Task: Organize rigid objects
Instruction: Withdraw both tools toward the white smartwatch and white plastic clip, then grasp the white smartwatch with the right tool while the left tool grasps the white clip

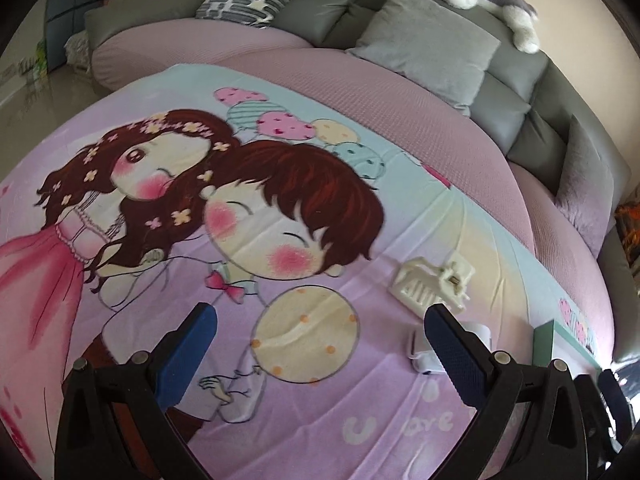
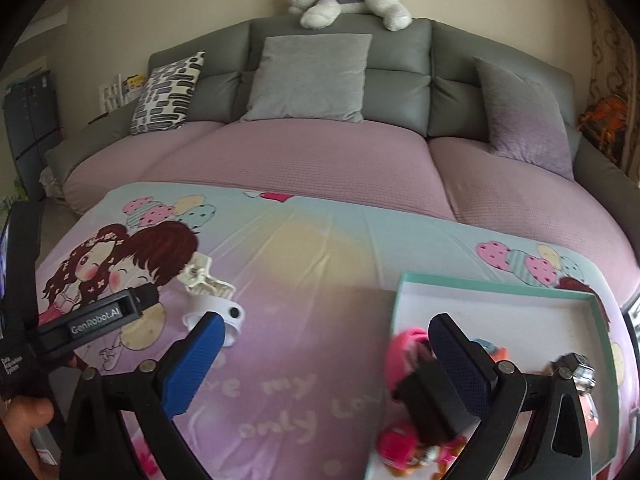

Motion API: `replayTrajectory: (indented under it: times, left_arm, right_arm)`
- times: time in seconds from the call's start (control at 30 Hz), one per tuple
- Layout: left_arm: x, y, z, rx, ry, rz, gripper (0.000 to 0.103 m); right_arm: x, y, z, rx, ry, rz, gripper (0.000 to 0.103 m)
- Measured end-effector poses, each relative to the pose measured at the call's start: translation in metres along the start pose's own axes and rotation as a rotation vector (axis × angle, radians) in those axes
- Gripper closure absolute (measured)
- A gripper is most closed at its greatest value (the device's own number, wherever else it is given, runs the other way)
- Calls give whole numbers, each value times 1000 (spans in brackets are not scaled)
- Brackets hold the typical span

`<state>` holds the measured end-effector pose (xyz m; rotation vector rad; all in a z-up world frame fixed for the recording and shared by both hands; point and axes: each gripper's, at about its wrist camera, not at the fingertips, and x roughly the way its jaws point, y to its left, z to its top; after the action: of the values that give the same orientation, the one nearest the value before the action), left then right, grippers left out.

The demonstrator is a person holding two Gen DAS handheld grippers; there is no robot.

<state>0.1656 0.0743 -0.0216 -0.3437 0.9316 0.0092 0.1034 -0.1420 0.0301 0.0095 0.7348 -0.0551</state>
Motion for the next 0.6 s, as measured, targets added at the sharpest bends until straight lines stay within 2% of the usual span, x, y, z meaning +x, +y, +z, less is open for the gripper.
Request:
replayTrajectory:
  times: [0.33,0.5,0.57,0.6]
  left_arm:
    - [3,18,0,-65,13,-19,0]
    - [6,22,-1,-78,28,2,0]
    - [4,23,0,-89,29,5,0]
    - [3,23,0,-88,29,3,0]
  right_arm:
    - [57,30,-5,31,113,143,0]
    - [73,41,-6,45,144,199,10]
    - [78,45,-6,47,156,216,21]
    - [79,46,-6,51,161,223,23]
